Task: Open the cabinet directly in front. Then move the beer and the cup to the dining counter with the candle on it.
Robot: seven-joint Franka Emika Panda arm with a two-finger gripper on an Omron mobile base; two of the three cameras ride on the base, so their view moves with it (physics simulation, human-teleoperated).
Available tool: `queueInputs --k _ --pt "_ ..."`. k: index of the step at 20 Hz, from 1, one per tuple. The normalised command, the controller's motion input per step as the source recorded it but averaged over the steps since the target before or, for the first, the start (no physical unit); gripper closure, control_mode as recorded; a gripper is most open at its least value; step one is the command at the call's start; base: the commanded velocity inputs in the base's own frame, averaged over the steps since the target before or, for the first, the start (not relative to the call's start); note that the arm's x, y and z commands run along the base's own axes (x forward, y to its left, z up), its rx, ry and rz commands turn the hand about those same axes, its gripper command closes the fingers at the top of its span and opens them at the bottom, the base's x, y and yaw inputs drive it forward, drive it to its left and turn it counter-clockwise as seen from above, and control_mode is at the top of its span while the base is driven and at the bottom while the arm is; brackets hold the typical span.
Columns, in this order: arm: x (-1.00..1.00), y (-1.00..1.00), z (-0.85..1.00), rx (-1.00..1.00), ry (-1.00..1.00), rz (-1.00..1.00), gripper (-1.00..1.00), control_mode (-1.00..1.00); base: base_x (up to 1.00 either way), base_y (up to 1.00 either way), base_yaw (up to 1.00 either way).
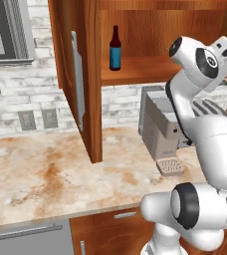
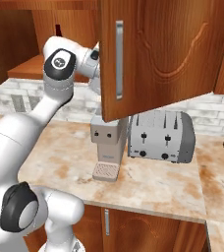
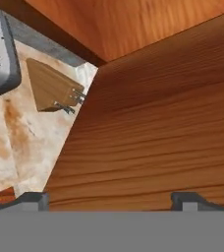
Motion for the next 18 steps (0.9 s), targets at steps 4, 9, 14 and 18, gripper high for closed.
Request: queueInputs --k 4,9,14,18 --pt "-1.0 -1.0 0.0 0.0 -0.11 -0.15 -1.0 -1.0 0.0 0.0 0.0" --pt "-0.83 -1.0 0.0 0.0 -0.04 -0.09 -1.0 -1.0 0.0 0.0 0.0" --pt "0.03 -1.0 0.0 0.09 -0.02 0.16 -1.0 -1.0 0.0 0.0 0.0" --pt "0.04 -0.66 0.02 0.1 -0.11 0.21 -1.0 -1.0 0.0 0.0 0.0"
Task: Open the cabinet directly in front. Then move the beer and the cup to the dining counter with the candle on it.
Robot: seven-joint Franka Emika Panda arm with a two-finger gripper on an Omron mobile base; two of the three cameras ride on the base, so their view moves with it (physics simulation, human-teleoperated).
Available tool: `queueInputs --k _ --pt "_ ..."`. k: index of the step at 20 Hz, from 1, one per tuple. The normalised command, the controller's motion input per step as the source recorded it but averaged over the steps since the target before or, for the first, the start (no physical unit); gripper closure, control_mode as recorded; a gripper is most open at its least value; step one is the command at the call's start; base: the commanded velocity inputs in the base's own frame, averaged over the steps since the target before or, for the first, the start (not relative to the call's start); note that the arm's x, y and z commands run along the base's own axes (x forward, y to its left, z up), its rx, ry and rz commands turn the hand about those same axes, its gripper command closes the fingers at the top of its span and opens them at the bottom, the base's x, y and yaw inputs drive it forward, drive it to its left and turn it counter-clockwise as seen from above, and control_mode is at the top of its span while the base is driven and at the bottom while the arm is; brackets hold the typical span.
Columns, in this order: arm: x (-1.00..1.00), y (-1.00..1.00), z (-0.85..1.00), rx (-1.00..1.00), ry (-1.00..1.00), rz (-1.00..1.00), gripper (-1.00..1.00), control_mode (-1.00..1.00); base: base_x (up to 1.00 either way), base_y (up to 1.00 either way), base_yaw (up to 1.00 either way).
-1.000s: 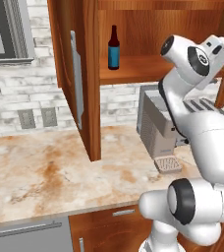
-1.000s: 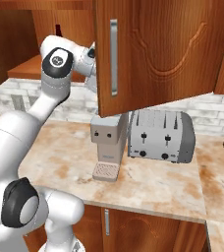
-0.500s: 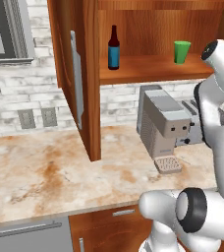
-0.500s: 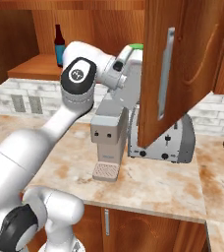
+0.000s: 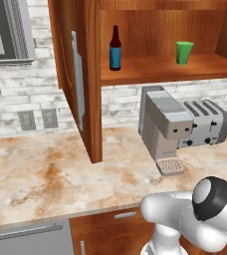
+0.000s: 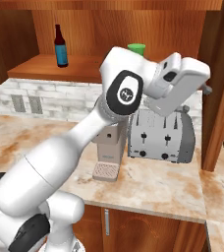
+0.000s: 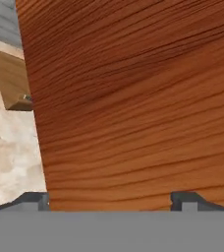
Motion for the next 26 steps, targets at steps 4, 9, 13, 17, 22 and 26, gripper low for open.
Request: queueInputs --k 4,9,13,17,22,26 --pt "-0.32 0.84 0.02 0.1 -0.18 0.0 -1.0 -1.0 0.0 0.0 0.0" --pt "-0.07 1.0 0.0 0.19 -0.12 0.03 -1.0 -1.0 0.0 0.0 0.0" --pt "0.0 0.98 -0.08 0.38 -0.05 0.25 -1.0 -1.0 0.0 0.0 0.0" --pt "0.0 0.59 0.0 0.47 -0.11 0.31 -1.0 -1.0 0.0 0.0 0.0" --pt "-0.1 0.19 -0.26 0.53 -0.2 0.35 -1.0 -1.0 0.0 0.0 0.0" --pt "-0.3 0.01 -0.06 0.52 -0.38 0.24 -1.0 -1.0 0.0 0.0 0.0"
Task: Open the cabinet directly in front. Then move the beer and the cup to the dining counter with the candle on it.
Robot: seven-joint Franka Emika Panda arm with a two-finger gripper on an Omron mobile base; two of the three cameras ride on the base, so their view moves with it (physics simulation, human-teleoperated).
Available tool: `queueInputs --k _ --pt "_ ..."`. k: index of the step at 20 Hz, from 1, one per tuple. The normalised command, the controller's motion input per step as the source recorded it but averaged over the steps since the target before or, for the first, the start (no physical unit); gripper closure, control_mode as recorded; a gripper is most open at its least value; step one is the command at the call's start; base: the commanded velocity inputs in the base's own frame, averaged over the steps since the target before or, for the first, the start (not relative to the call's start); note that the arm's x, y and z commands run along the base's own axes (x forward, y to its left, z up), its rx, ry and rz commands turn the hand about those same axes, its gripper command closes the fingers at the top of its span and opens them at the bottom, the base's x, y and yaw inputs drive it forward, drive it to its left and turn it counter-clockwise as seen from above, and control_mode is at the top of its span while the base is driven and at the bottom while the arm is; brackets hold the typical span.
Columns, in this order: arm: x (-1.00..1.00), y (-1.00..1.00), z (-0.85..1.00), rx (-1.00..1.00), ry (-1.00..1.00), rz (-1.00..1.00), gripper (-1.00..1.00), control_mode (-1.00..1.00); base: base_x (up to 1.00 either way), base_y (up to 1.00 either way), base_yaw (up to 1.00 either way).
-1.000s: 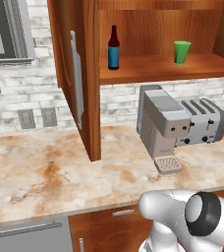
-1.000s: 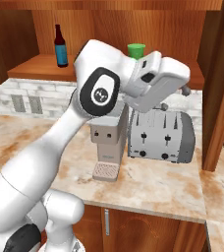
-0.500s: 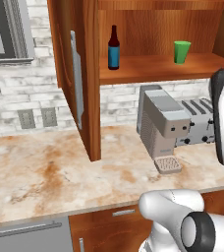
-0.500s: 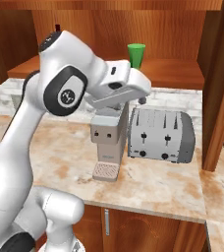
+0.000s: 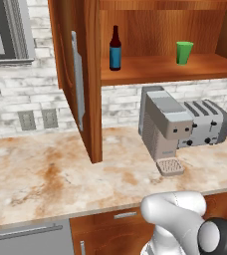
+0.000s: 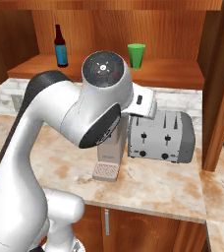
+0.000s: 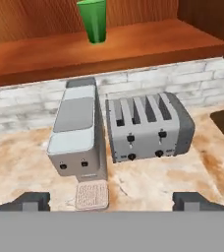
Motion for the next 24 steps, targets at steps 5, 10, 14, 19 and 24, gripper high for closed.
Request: queueInputs --k 5,10,14,19,24 --pt "-0.48 0.06 0.01 0.27 -0.32 0.11 -1.0 -1.0 0.0 0.0 0.0" --pt "-0.18 0.07 0.0 0.0 -0.43 0.05 -1.0 -1.0 0.0 0.0 0.0" --pt "-0.2 0.03 0.02 0.0 -0.46 0.04 -1.0 -1.0 0.0 0.0 0.0" --pt "-0.04 0.01 0.21 0.0 -0.21 0.0 -1.0 -1.0 0.0 0.0 0.0" --pt "0.08 0.0 0.56 0.0 -0.16 0.0 -1.0 -1.0 0.0 0.0 0.0"
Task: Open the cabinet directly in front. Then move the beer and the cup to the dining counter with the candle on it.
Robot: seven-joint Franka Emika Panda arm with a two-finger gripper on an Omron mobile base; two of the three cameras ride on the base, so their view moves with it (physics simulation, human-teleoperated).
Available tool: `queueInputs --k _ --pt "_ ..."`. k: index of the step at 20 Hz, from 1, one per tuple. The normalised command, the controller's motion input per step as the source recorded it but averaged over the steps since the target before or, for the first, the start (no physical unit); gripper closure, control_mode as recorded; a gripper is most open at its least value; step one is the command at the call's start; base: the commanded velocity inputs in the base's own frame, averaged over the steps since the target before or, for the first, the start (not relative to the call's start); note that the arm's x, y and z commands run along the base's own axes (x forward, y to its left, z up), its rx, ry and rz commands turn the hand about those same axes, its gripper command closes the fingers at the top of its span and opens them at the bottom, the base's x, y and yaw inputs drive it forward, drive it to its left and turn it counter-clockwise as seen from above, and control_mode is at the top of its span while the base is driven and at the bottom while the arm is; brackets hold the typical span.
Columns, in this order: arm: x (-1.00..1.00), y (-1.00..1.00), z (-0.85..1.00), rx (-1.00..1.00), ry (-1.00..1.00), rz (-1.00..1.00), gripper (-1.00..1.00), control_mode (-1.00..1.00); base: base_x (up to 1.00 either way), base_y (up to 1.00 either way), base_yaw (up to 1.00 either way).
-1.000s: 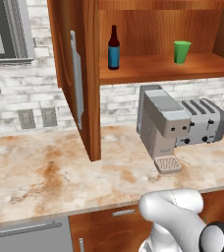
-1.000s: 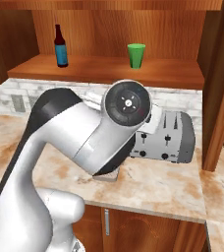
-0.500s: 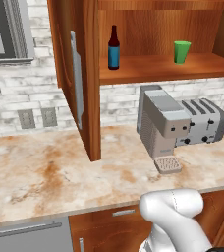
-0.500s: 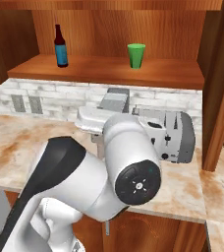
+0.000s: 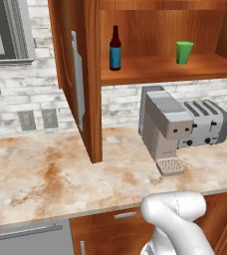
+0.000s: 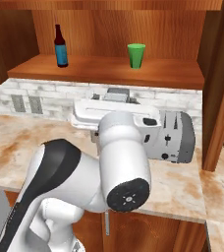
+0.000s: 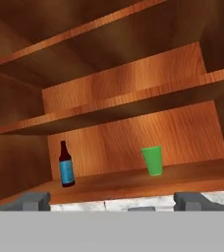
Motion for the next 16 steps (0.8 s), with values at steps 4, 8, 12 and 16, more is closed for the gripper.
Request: queueInputs --k 4,8,12,16 --pt "0.46 0.04 0.3 0.0 -0.01 0.0 -1.0 -1.0 0.0 0.0 0.0" --pt "0.89 0.28 0.0 -0.02 0.17 0.0 -1.0 -1.0 0.0 0.0 0.0" --pt "1.0 0.31 0.0 -0.02 0.17 0.0 -1.0 -1.0 0.0 0.0 0.0" --pt "0.84 0.04 0.06 0.02 0.06 0.0 -1.0 -1.0 0.0 0.0 0.0"
